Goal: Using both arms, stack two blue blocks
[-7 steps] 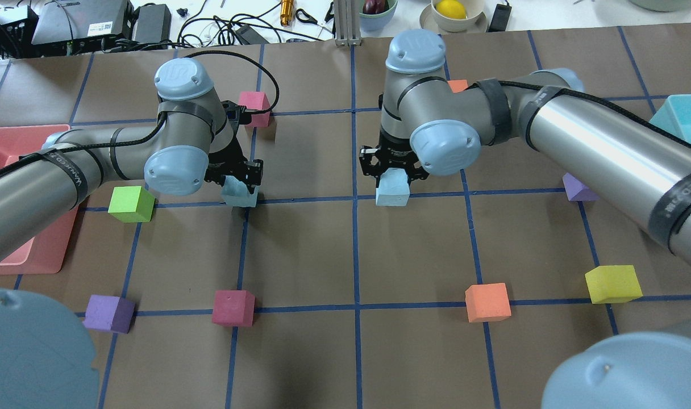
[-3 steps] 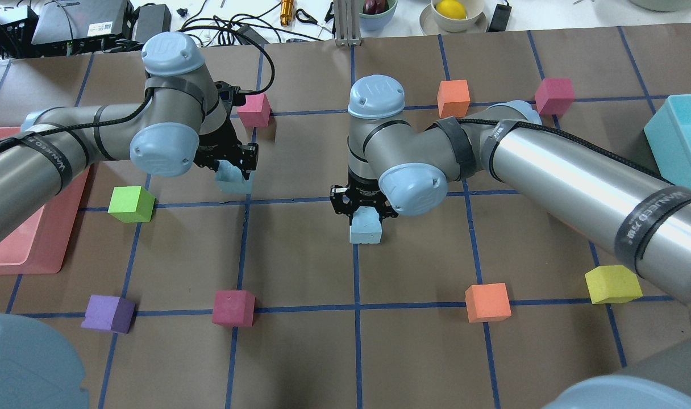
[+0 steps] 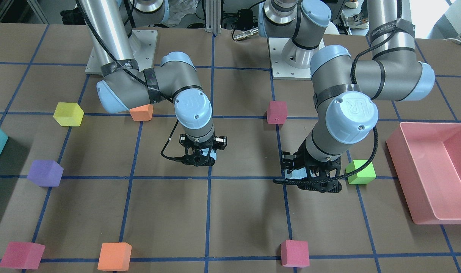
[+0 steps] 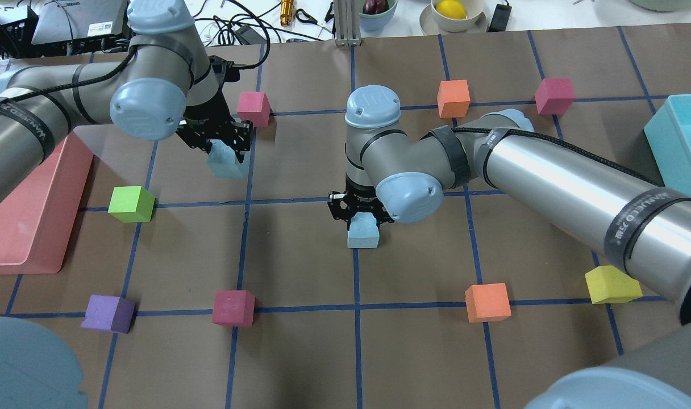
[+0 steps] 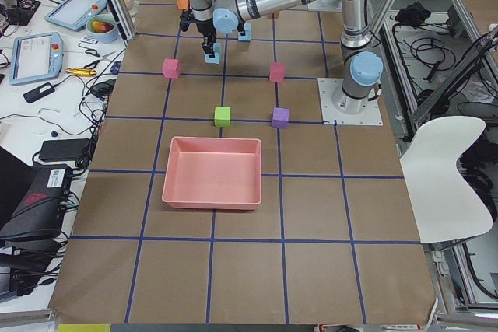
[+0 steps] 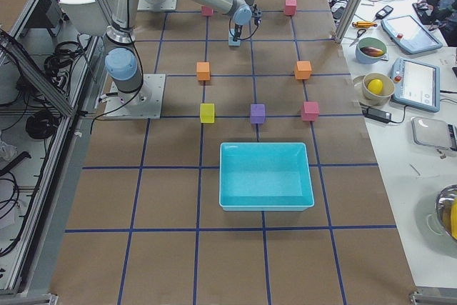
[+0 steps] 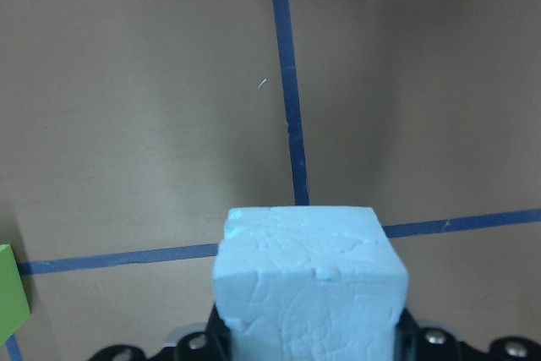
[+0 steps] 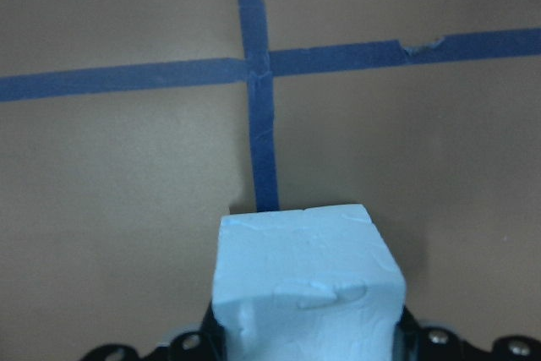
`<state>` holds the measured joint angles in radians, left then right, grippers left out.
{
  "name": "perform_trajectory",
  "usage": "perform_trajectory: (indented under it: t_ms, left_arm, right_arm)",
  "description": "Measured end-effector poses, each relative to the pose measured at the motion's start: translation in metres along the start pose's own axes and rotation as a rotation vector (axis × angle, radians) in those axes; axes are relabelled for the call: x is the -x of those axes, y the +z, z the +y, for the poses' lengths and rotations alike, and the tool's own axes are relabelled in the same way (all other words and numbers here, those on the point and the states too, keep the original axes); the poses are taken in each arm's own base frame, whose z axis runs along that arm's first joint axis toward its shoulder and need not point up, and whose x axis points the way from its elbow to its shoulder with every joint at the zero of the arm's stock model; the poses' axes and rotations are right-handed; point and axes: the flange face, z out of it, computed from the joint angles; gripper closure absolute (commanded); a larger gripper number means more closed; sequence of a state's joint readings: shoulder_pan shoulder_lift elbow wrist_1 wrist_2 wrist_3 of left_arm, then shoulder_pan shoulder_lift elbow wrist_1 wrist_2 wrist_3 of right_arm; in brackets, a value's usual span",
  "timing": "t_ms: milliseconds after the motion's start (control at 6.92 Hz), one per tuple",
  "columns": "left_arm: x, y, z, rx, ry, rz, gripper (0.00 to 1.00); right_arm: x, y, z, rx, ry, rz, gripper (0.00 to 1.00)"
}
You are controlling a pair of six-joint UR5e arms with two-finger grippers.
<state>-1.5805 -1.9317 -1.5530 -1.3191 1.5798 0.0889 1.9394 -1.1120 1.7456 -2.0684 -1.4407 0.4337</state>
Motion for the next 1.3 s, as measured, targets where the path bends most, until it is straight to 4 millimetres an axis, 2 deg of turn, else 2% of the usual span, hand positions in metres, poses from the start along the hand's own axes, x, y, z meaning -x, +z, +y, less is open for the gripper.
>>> perform_trajectory:
  t_ms: [144, 289, 433, 722, 1011, 1156, 1300]
  left_arm:
    - [-0.003, -0.007, 0.000, -0.003, 0.000, 0.011, 1.00]
    - [-0.008, -0.011, 0.000, -0.008, 0.003, 0.015, 1.00]
    - [-0.015, -0.015, 0.002, -0.015, 0.009, 0.015, 1.00]
    - [-0.021, -0.023, 0.009, -0.026, 0.015, 0.013, 1.00]
    - [-0.030, -0.029, 0.019, -0.021, 0.013, 0.008, 1.00]
    - [-0.042, -0.031, 0.028, -0.015, 0.013, 0.003, 1.00]
    - [-0.053, -0.032, 0.038, -0.010, 0.011, 0.001, 1.00]
  right_arm:
    - [0.004, 0.001, 0.002, 0.002, -0.008, -0.010, 0.64]
    - [0.006, 0.002, 0.003, 0.003, -0.015, -0.015, 0.22]
    - [0.006, 0.002, 0.003, 0.003, -0.021, -0.015, 0.00]
    - [0.005, 0.001, 0.003, -0.003, -0.020, -0.008, 0.00]
    - [-0.001, -0.014, -0.004, -0.021, -0.004, -0.015, 0.00]
    - [-0.012, -0.035, -0.010, -0.041, 0.016, -0.026, 0.00]
    - [-0.034, -0.071, -0.016, -0.055, 0.048, -0.035, 0.00]
